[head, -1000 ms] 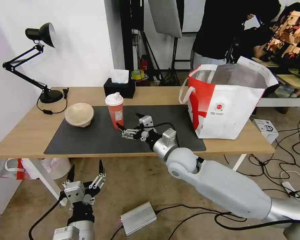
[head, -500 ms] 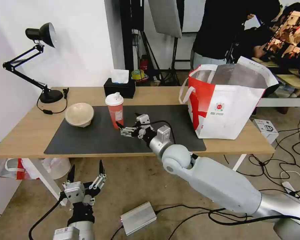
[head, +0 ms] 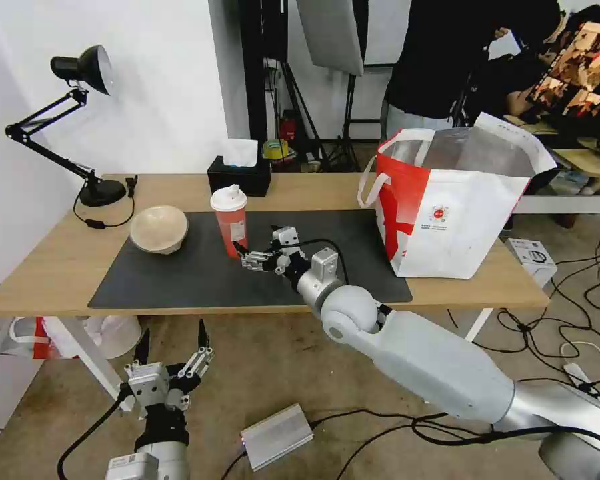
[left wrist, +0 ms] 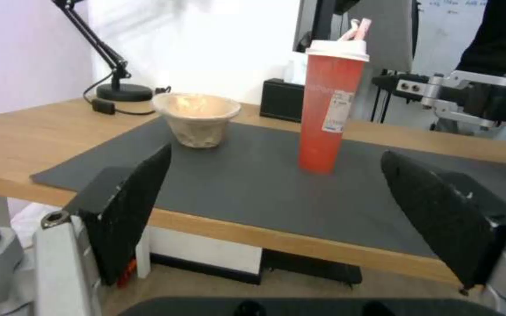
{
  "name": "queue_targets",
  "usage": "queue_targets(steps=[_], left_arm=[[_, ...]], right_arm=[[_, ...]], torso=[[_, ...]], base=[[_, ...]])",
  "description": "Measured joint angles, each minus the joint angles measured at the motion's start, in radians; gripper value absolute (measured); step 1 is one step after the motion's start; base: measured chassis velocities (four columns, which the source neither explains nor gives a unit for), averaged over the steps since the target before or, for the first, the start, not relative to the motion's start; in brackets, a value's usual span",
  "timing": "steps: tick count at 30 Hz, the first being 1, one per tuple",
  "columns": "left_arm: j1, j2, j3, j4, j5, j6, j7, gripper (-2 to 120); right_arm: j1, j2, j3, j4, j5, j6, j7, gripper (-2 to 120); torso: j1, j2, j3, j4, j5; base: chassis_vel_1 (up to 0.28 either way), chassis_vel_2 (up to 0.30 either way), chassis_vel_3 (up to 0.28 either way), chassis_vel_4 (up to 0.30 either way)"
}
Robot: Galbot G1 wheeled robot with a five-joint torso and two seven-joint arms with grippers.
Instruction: Pick up the trash from the table and place it into the takeout bag.
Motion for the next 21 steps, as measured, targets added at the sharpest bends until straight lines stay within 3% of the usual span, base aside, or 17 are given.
queue_targets(steps=[21], left_arm=[[-0.004, 0.000, 0.005, 0.003, -0.003, 0.002, -0.002, 95]], right_arm=[[0.016, 0.039, -0.002, -0.046, -0.011, -0.008, -0.003, 100]], torso=[[0.000, 0.000, 0.000, 0.0000, -0.0001]], base=[[0.000, 0.000, 0.000, 0.000]])
